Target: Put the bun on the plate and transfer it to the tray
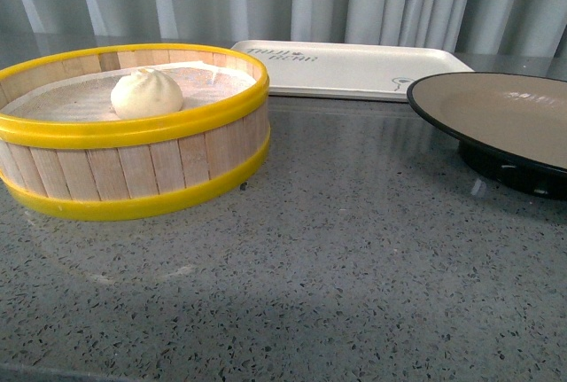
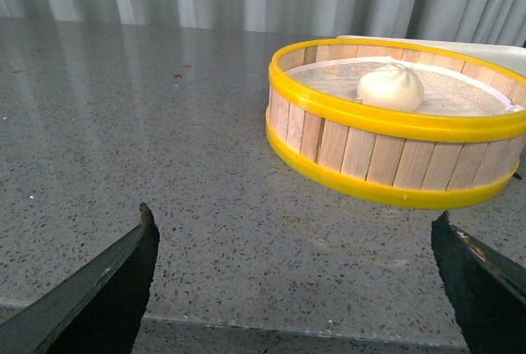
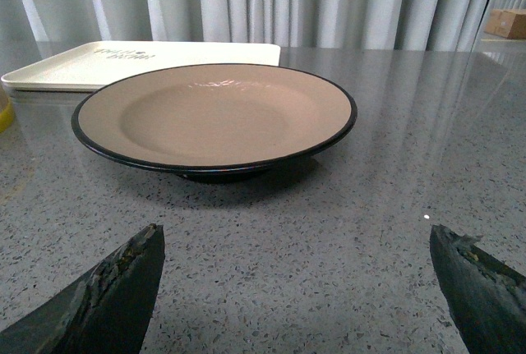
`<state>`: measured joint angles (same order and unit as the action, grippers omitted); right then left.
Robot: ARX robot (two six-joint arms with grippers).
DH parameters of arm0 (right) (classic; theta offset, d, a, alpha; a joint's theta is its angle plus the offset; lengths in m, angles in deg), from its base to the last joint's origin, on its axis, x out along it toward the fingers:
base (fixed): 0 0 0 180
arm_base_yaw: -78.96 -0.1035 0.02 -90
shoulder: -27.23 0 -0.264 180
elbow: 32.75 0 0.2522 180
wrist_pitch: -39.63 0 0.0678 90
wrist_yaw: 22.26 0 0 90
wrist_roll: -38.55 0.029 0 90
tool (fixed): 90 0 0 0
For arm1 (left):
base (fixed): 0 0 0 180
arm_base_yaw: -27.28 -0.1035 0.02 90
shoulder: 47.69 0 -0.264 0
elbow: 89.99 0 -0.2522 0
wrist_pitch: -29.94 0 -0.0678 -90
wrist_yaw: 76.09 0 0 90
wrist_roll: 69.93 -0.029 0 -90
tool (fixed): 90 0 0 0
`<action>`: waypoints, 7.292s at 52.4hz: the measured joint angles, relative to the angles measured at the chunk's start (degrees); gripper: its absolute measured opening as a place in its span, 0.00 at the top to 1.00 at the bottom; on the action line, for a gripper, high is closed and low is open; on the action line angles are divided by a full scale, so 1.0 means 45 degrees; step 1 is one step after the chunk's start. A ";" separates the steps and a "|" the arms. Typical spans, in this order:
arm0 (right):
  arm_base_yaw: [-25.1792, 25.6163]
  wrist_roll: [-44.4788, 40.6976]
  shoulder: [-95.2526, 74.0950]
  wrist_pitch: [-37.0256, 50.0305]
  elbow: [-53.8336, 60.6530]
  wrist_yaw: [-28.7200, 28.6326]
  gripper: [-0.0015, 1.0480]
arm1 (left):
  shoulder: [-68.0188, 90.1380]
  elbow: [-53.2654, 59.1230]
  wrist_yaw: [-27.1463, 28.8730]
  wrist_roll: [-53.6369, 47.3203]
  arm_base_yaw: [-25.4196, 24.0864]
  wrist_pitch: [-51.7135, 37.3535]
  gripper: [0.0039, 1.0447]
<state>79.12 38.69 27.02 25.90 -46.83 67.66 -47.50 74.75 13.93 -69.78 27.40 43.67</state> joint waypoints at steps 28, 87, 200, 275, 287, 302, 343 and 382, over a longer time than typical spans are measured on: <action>0.0000 -0.0005 0.0000 0.0000 0.0000 0.0005 0.08 | 0.0000 0.0000 0.0000 0.0000 0.0000 0.0000 0.06; -0.0010 -0.0005 0.0000 0.0000 0.0000 0.0000 0.08 | 1.4741 -1.2114 -0.0204 0.0369 0.2691 0.1486 0.06; -0.0010 -0.0005 0.0000 0.0000 0.0000 0.0005 0.08 | 2.0978 -1.5552 0.2540 -0.0952 0.4250 0.2890 0.74; -0.0010 -0.0005 0.0000 0.0000 0.0000 0.0005 0.08 | 2.7137 -2.5781 0.2992 -0.2040 1.1604 0.5314 0.96; -0.0010 -0.0005 0.0000 0.0000 0.0000 0.0000 0.08 | 2.7889 -2.7190 0.3283 -0.2283 1.1390 0.5673 0.96; -0.0010 -0.0005 0.0000 0.0000 0.0000 0.0005 0.08 | 2.8142 -2.6661 0.3201 -0.2657 1.1322 0.5668 0.96; -0.0010 -0.0005 0.0000 0.0000 0.0000 0.0005 0.08 | 2.8176 -2.6214 0.3453 -0.3002 1.1307 0.5955 0.21; -0.0010 -0.0005 0.0000 0.0000 0.0000 0.0005 0.08 | 2.1959 -2.1502 0.2113 -0.2404 1.0278 0.3026 0.06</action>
<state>79.08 38.67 27.02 25.90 -46.83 67.68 51.31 -22.01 23.43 -80.60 73.65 57.28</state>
